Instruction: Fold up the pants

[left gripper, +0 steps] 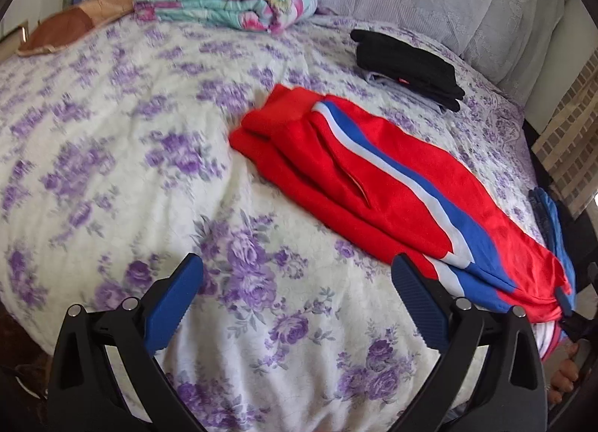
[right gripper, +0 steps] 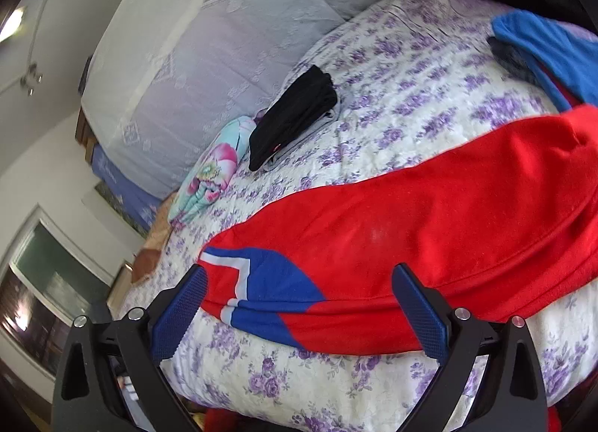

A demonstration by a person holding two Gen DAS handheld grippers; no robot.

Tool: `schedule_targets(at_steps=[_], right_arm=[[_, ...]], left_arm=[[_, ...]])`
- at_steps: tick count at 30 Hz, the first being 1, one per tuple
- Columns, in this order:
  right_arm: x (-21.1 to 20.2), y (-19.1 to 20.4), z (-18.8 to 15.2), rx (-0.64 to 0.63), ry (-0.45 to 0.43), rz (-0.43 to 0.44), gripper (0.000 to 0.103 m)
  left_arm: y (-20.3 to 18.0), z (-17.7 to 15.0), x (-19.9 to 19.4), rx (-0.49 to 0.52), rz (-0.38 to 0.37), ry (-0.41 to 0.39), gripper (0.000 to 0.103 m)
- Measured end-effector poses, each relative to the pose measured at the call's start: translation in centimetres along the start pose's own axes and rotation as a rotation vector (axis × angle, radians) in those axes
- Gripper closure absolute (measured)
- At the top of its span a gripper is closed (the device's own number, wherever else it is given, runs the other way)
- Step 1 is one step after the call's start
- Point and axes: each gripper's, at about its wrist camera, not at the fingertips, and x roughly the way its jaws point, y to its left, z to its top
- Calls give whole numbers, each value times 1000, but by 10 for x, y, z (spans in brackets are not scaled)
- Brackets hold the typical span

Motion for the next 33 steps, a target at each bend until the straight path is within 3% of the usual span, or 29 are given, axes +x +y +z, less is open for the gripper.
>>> schedule_targets(at_steps=[3,6,10,13,19,24,33], right_arm=[[-7,-17,8,101,6,38,4],[-21,-18,12,112,-16,14,4],[-36,-15,16,78,-22,-39,4],[-40,-23,15,50,29,-148,4],[-66,-62,17,195,64,-219,4],[-55,-82,7,229,99,-260,4],[-27,-109,28,287,-95,-155,3]], left_arm=[[0,-1,6,-15,-35,4,5],[-2,4,13,-16,-81,3,5],[-3,15,29,-43,-95,31,5],[-4,23,42,-58,-85,52,5],[-9,40,53,-69,-110,60,5],[-12,49,65,-77,-168,95,5],[1,78,84,-171,-218,146,5]])
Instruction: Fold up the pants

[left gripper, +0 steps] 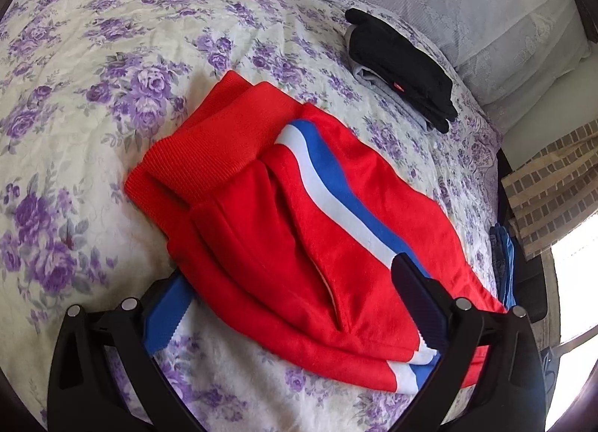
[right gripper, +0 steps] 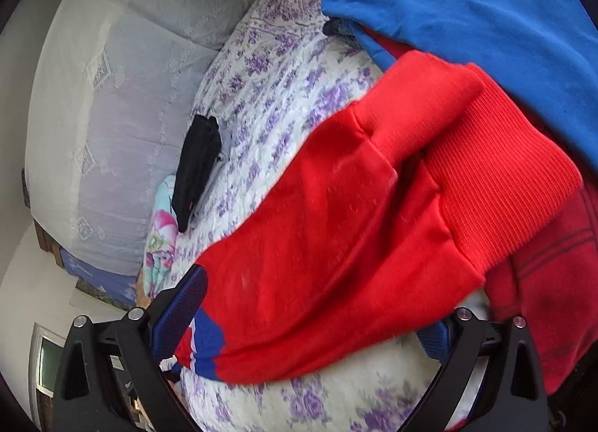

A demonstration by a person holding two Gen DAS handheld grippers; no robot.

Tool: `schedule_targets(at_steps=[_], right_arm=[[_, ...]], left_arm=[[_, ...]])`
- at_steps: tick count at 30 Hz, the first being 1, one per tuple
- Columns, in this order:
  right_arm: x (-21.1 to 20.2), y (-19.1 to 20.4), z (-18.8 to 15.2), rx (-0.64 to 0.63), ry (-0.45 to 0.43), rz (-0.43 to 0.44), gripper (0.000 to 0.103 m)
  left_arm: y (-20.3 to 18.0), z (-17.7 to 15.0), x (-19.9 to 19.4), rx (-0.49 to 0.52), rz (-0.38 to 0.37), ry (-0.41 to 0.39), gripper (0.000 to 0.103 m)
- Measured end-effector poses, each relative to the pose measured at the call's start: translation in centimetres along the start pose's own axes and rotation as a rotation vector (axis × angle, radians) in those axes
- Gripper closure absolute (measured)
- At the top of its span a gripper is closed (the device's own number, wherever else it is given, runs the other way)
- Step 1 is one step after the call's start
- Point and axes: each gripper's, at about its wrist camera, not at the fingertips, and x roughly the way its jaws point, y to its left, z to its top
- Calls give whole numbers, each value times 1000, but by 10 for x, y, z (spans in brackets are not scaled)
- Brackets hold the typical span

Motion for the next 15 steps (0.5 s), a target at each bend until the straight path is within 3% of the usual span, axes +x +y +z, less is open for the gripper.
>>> schedule_targets(at_steps=[6,8,9,11,12,14,15], right_arm=[[16,13,3,-117,-82,-1,3],[18,15,1,-169,-101,-8,7],[20,15,1,-192,-106,-18,11],[23,10,4,-205,-93,-19,40],[23,3,5,-191,-92,-19,49],[24,-10,11,-147,-70,-11,85],[25,-14,15,-125,-55,6,88]], left_arm=[[11,18,2,-103,-50,-12,6],[9,16,2,-74,-20,-24,12],[7,14,3,-53,15,-33,23],[8,12,3,-28,67,-42,51],[11,12,2,-36,59,-43,56],[18,14,2,-59,-2,-31,72],[19,13,0,-65,-26,-32,79]])
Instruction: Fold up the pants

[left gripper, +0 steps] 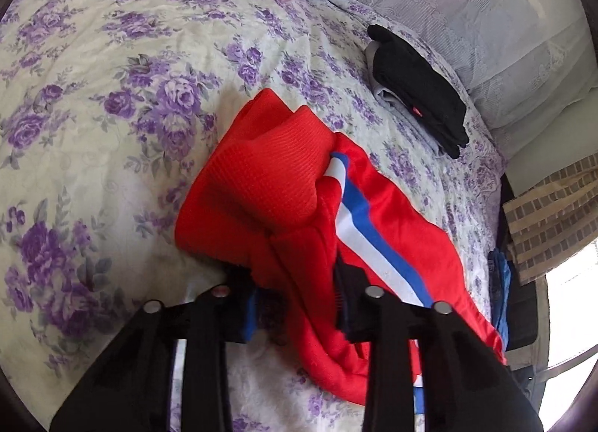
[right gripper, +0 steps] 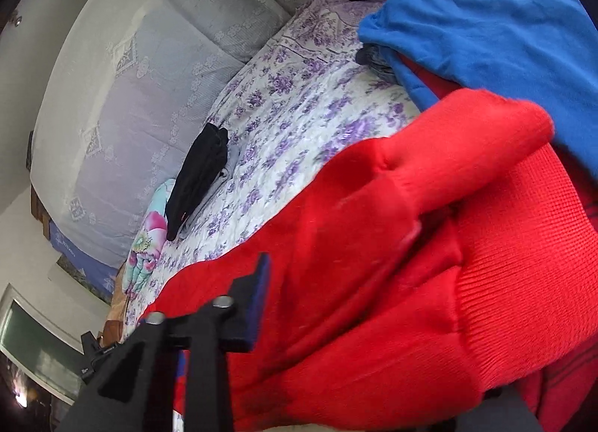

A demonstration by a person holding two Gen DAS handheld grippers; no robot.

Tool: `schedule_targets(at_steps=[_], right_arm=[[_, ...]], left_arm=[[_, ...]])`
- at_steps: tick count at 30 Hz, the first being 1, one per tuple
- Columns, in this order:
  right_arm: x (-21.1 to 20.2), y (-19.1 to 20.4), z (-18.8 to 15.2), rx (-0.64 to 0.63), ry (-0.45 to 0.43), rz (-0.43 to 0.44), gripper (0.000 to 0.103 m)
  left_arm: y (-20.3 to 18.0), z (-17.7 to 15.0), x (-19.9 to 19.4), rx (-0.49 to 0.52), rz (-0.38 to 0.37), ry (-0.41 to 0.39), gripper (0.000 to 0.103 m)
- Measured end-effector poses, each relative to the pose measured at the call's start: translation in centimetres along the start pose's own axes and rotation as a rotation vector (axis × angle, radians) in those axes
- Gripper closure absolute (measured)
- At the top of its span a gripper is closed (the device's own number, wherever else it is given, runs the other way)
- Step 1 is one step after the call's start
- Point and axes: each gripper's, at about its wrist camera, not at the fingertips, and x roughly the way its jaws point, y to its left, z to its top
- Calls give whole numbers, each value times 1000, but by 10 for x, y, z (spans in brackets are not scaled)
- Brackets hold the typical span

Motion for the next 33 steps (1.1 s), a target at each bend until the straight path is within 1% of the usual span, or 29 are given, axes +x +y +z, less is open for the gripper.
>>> schedule_targets(at_steps=[1,2,4,7,10,12,13,15,18,19,20,21,22,23,24,25,26,27,28,29,30,31,33], right_arm=[[0,0,4,5,8,12,90],[1,7,9,-18,11,20,91],[0,33,21,-102,-6,43,94],[6,87,45,-197,-14,143,95],[11,143,54,-308,-33,236,96],[16,162,53,-330,-34,287,96],[19,165,50,-327,-28,297,96],[29,157,37,-300,7,287,96],[47,121,11,-221,96,210,96],[52,106,1,-195,123,172,96],[57,90,-6,-173,154,125,95],[62,76,-12,-149,189,92,94],[64,64,-15,-115,221,77,92],[63,56,-15,-81,250,88,94],[58,55,-13,-70,261,100,93],[52,57,-12,-80,258,97,89],[44,61,-10,-105,245,83,79],[35,63,-7,-130,224,57,71],[28,65,-5,-144,212,57,63],[23,64,-3,-146,217,58,63],[16,61,-3,-141,208,48,63],[10,58,-1,-139,192,36,63],[-1,52,4,-124,162,42,63]], left_arm=[[-1,0,-4,2,-10,-8,83],[-6,0,-10,13,-17,-24,87],[-18,6,-28,55,-38,-65,90],[-32,16,-67,98,-32,-163,91],[-35,19,-111,123,-5,-282,91],[-28,17,-131,120,13,-322,91],[-21,14,-136,109,27,-329,91],[2,8,-133,76,63,-301,90],[46,-10,-107,-11,100,-197,89],[59,-19,-99,-33,109,-176,85],[70,-27,-93,-51,113,-170,78],[78,-34,-93,-57,83,-185,78],[82,-39,-96,-56,53,-204,78],[84,-40,-99,-62,38,-210,77],[84,-40,-103,-69,34,-205,75],[83,-41,-107,-72,32,-205,67],[82,-41,-114,-74,35,-217,57],[80,-42,-122,-73,48,-237,53],[78,-44,-131,-70,72,-267,43],[75,-47,-141,-61,108,-305,36],[72,-49,-151,-48,135,-338,36],[70,-50,-160,-36,145,-360,35],[67,-50,-172,-25,127,-374,35]])
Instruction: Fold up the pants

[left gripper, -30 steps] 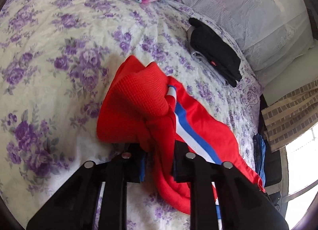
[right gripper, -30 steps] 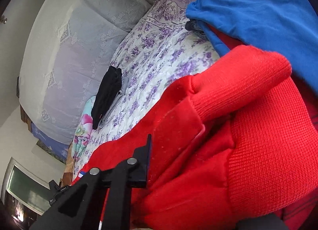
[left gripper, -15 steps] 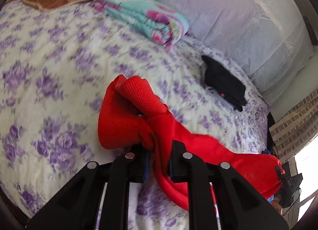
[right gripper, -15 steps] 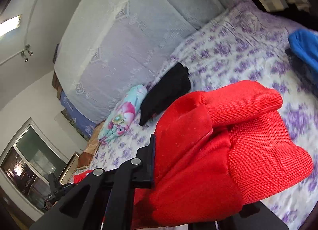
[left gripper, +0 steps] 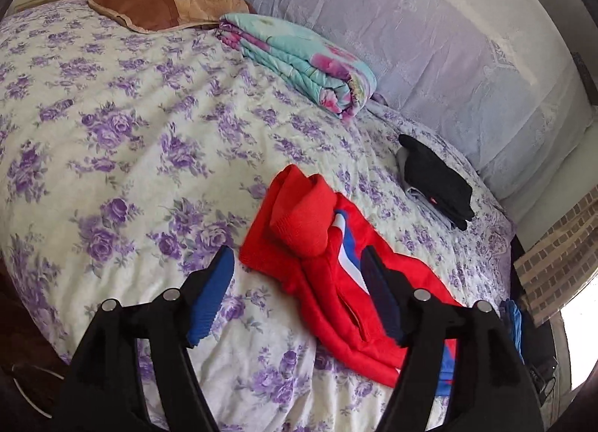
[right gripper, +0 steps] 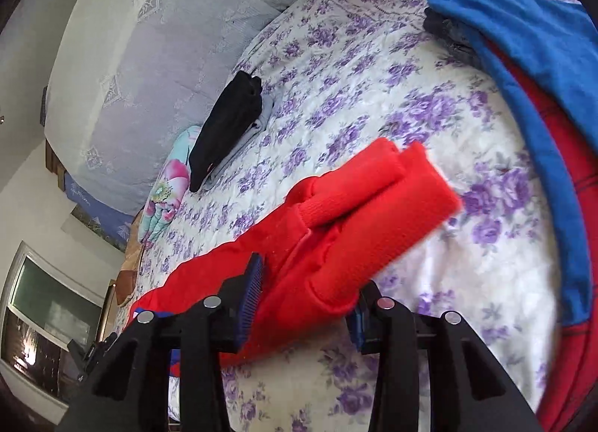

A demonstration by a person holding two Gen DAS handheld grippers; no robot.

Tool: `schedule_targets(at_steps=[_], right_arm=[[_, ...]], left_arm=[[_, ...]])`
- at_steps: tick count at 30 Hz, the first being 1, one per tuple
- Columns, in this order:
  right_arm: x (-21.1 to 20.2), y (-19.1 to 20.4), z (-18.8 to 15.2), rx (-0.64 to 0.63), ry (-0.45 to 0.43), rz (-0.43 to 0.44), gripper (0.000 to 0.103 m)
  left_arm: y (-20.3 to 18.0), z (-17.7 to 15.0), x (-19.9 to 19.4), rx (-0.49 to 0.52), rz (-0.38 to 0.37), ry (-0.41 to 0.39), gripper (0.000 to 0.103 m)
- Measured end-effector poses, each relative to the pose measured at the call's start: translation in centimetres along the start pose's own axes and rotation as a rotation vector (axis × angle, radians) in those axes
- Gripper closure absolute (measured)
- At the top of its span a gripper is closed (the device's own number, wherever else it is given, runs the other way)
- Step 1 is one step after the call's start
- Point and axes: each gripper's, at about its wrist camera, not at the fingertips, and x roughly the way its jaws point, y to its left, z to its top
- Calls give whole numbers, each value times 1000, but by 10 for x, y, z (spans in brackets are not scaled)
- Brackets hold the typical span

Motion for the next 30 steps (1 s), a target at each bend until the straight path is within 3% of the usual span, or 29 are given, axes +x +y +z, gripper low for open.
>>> schedule_targets(at_steps=[1,4,6,7,10,15,19,20,26,30], right_arm=[[-6,-2,4,6,-25,-10,62],[-39,4,13,-76,-211,-94,60],[-55,7,18,-130,-276,-185,53],[-63,6,17,-123,-306,-190,53],[-64,8,10,-105,-227,-58,53],[-13,0,-13,56,-23,83,51],[4,-16,-25,140,-21,102,53],[5,-16,-25,137,-23,95,57],[-5,14,-20,-27,-75,37,62],[15,3,-13,-4,-39,2,66]], left_arm=[[-1,2,-4,0,-14,-6,35],[-12,1,-7,35,-37,-11,34],[-22,-3,-1,64,-39,4,34],[-24,-5,1,72,-41,14,34],[-32,-11,5,91,-58,37,34],[-40,-20,13,107,-73,78,30],[-37,-26,23,86,-58,109,25],[-35,-27,26,75,-55,118,25],[-26,-23,25,22,-58,100,25],[-22,-10,18,4,-79,76,25]])
